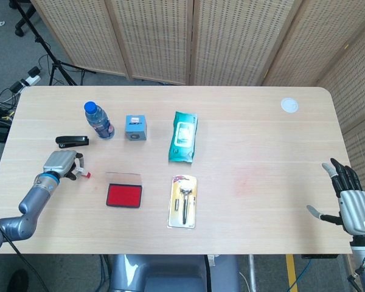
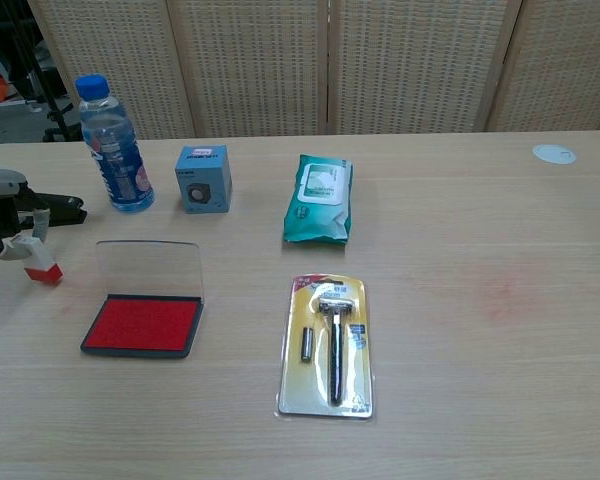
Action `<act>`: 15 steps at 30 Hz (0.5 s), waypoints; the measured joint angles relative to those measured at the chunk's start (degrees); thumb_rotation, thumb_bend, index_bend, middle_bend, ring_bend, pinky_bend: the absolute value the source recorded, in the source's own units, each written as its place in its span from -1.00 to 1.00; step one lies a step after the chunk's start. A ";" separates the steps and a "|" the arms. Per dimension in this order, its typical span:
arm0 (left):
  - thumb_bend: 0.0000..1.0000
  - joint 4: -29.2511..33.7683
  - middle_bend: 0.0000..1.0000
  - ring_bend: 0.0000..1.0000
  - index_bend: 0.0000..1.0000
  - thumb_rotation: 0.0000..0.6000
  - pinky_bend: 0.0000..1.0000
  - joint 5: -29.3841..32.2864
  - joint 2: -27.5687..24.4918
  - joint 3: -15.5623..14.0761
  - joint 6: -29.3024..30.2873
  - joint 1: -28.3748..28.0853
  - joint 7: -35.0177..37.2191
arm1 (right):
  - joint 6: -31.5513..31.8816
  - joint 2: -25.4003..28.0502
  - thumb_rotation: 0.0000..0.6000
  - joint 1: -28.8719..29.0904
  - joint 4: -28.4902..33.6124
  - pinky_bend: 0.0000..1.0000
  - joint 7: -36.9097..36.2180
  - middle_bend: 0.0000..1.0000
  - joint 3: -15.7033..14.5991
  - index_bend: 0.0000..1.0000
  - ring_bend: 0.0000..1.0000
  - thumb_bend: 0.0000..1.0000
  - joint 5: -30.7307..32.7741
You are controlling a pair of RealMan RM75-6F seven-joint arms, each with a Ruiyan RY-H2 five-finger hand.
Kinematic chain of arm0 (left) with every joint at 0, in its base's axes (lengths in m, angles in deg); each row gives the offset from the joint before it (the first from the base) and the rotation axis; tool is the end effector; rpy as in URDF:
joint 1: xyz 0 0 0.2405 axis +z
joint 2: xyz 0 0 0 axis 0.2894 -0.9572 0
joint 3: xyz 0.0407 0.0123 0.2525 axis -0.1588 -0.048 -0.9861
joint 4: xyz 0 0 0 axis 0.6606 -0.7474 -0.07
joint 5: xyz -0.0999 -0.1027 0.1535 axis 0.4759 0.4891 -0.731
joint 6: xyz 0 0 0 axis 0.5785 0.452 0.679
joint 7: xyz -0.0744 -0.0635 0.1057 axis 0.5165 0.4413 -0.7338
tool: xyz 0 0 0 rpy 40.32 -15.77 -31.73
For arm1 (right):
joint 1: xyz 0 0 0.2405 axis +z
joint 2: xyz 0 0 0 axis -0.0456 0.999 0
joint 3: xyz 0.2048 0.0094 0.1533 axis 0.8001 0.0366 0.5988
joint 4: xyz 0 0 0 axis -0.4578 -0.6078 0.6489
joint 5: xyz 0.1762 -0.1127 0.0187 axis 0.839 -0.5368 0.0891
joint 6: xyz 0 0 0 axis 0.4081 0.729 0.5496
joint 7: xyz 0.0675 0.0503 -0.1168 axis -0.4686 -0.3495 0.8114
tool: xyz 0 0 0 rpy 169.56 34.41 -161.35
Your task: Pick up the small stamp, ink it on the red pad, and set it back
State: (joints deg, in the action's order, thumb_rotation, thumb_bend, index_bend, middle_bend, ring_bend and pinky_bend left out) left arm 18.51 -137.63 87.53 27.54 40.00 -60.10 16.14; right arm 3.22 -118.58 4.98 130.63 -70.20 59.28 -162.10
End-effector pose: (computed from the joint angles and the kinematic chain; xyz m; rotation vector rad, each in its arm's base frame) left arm -0.2907 0.3783 0.0508 -1.6759 -1.2152 -0.4518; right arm -0.3148 -0.2060 0.1692 1.3518 -0.9493 1.1160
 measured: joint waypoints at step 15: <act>-0.29 -0.43 1.00 1.00 0.11 1.00 0.84 2.50 1.75 -0.33 1.12 -0.56 -4.27 | 0.53 0.29 1.00 -0.24 0.10 -1.00 -0.63 -1.00 0.18 -1.00 -1.00 -1.00 0.05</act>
State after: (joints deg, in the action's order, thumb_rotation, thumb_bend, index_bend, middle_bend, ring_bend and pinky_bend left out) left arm 18.08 -135.13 89.27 27.21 41.11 -60.66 11.87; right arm 3.75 -118.29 4.74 130.73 -70.83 59.46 -162.05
